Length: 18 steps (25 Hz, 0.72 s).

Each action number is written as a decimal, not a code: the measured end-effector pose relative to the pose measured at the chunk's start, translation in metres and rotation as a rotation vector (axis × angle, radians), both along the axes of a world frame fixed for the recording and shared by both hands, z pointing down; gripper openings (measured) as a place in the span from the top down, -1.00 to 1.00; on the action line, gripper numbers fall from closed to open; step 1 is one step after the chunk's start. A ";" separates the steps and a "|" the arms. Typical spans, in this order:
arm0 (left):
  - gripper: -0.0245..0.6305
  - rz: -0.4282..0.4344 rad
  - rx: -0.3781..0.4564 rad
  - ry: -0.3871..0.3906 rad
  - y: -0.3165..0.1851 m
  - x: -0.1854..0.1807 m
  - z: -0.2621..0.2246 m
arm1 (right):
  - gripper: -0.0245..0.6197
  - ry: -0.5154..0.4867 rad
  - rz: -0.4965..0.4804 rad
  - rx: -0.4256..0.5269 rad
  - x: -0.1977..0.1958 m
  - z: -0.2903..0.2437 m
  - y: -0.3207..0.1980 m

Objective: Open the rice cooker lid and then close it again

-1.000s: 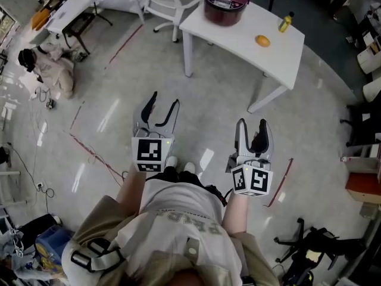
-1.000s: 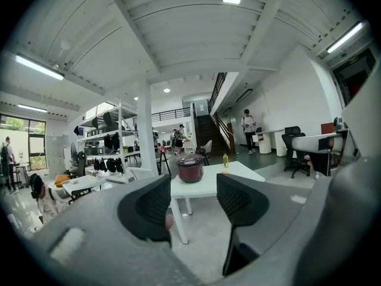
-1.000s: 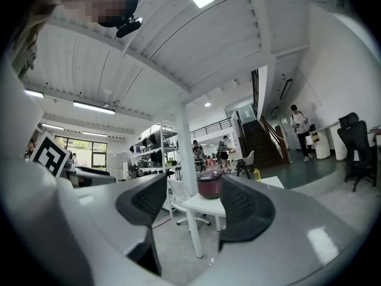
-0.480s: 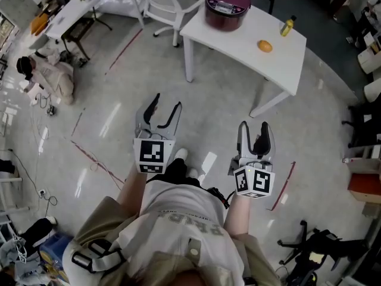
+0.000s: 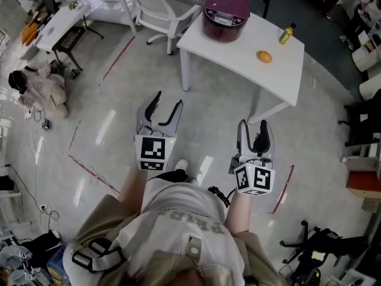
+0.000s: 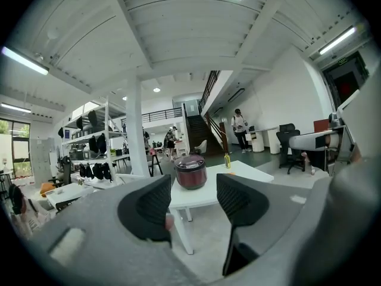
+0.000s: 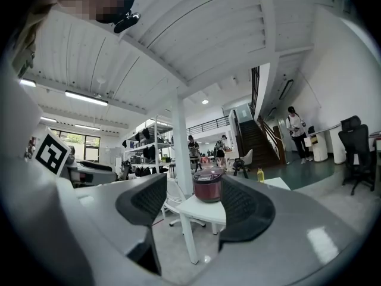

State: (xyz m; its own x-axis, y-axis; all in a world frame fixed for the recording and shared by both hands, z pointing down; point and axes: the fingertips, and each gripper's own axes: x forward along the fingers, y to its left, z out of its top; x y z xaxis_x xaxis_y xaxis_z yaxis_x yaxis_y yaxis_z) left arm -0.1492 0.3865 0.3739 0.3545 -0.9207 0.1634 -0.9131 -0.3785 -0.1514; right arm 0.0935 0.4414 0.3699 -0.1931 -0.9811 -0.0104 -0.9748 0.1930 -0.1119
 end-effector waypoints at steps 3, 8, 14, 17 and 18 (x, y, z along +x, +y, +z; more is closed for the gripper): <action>0.17 0.023 0.006 -0.003 -0.024 -0.005 -0.002 | 0.12 0.001 0.019 -0.002 -0.005 -0.001 -0.023; 0.17 0.051 -0.003 0.006 -0.053 -0.013 0.002 | 0.12 0.007 0.049 -0.011 -0.013 0.001 -0.048; 0.17 0.073 -0.022 0.006 -0.072 -0.014 0.014 | 0.12 0.012 0.074 -0.045 -0.012 0.014 -0.065; 0.17 0.071 -0.041 0.005 -0.079 -0.017 0.021 | 0.12 0.012 0.073 -0.060 -0.015 0.018 -0.073; 0.17 0.070 -0.047 0.006 -0.082 -0.018 0.023 | 0.12 0.012 0.073 -0.064 -0.016 0.019 -0.075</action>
State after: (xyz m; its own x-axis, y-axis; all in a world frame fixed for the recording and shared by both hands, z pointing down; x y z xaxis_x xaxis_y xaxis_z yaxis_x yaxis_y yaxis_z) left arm -0.1668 0.3049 0.3969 0.4188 -0.8850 0.2035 -0.8849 -0.4480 -0.1272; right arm 0.0780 0.3663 0.3892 -0.1208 -0.9912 0.0548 -0.9873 0.1142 -0.1102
